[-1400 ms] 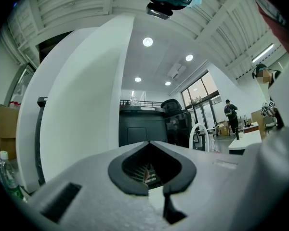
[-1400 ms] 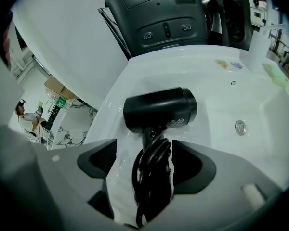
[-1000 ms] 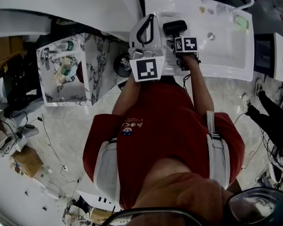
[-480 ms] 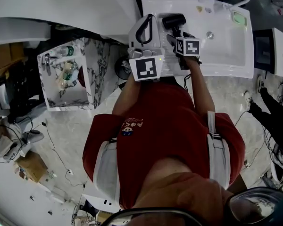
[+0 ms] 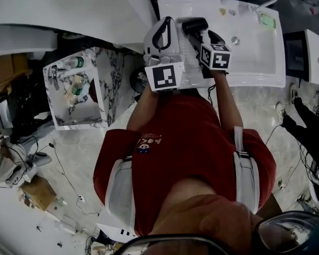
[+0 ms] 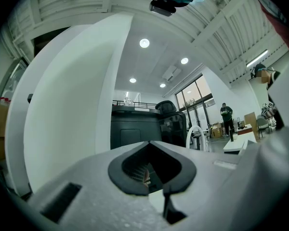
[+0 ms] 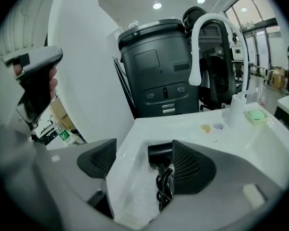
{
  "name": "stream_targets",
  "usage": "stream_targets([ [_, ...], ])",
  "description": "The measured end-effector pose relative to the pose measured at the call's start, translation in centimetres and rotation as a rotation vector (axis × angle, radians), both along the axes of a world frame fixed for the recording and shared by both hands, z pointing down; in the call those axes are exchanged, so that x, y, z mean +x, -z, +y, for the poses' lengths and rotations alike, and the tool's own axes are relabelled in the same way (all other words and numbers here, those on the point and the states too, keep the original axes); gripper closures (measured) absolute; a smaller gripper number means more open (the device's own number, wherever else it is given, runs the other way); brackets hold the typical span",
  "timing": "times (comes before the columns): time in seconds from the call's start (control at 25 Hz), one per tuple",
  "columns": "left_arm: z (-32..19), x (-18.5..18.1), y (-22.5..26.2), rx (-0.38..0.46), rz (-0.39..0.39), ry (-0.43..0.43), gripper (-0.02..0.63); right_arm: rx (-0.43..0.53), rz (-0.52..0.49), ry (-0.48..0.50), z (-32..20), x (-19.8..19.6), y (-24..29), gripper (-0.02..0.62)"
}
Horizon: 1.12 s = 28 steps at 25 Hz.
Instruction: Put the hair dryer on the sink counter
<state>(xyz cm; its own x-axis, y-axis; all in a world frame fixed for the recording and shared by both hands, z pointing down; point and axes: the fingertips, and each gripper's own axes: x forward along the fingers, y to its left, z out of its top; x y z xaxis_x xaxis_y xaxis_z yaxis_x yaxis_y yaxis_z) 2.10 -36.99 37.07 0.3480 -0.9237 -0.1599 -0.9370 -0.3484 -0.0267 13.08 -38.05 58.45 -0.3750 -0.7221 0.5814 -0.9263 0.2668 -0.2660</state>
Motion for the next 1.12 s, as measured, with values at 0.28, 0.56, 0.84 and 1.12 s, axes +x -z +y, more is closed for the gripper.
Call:
stream_targets([
  [0.28,-0.1,-0.2,0.5,0.011,-0.002,-0.005,0.604,0.165,-0.03,-0.039,-0.6,0.1,5.2,0.229],
  [0.56,-0.2,-0.6,0.5,0.011,0.013,-0.006,0.604,0.289,-0.059,-0.079,-0.5,0.4,9.1,0.227],
  [0.84,-0.5,-1.2,1.1,0.024,0.027,0.003,0.604,0.468,-0.016,-0.075,-0.5,0.2,13.9,0.218],
  [1.12,-0.5,-1.6,1.9,0.031,0.029,0.006,0.604,0.678,0.07,-0.102,0.3,0.0,18.9,0.218],
])
